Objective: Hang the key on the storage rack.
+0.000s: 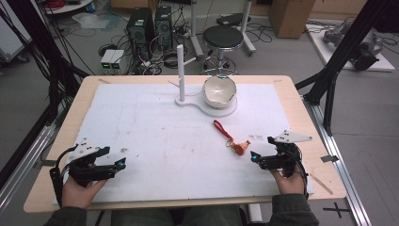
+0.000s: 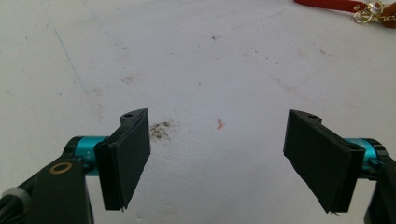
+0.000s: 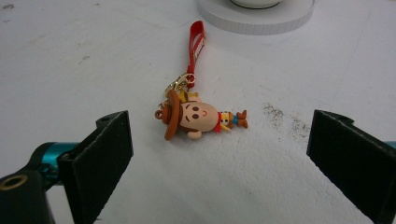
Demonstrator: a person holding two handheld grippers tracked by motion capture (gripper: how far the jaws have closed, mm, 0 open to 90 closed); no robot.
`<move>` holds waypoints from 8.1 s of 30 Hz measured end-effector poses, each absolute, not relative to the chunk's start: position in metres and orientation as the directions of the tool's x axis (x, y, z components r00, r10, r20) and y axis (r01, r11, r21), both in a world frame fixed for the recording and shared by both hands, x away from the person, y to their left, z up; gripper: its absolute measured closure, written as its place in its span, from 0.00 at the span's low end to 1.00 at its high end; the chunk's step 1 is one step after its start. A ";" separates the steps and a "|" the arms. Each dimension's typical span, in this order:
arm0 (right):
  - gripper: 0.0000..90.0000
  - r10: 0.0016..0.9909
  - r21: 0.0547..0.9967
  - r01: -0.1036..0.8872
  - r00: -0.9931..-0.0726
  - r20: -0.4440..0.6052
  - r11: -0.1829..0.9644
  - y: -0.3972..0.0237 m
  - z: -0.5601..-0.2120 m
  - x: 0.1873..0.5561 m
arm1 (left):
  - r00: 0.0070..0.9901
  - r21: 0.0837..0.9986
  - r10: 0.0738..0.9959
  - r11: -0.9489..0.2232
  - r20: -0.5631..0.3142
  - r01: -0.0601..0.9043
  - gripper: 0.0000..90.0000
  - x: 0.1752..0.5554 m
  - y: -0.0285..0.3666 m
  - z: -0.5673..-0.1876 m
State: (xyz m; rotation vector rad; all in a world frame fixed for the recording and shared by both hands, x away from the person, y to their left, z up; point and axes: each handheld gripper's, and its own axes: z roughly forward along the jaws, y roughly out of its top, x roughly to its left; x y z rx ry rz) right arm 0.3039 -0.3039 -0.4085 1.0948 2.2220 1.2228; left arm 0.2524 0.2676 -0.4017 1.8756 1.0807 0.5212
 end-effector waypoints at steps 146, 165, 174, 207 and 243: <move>0.90 0.754 0.514 0.687 -0.647 0.113 0.513 -0.208 -0.421 0.415 | 0.551 0.847 0.830 -0.232 -0.084 0.479 0.28 0.250 0.270 -0.399; 0.92 0.737 0.543 0.670 -0.663 0.131 0.506 -0.210 -0.415 0.410 | 0.550 0.846 0.831 -0.231 -0.086 0.481 0.28 0.250 0.270 -0.399; 0.92 0.724 0.582 0.649 -0.675 0.142 0.490 -0.211 -0.404 0.403 | 0.547 0.847 0.832 -0.227 -0.088 0.482 0.28 0.250 0.269 -0.399; 0.92 0.700 0.723 0.539 -0.706 0.108 0.433 -0.190 -0.348 0.397 | 0.548 0.847 0.832 -0.226 -0.089 0.481 0.28 0.250 0.270 -0.398; 0.93 0.670 0.754 0.482 -0.738 0.075 0.447 -0.135 -0.316 0.428 | 0.552 0.848 0.830 -0.233 -0.082 0.476 0.28 0.250 0.270 -0.397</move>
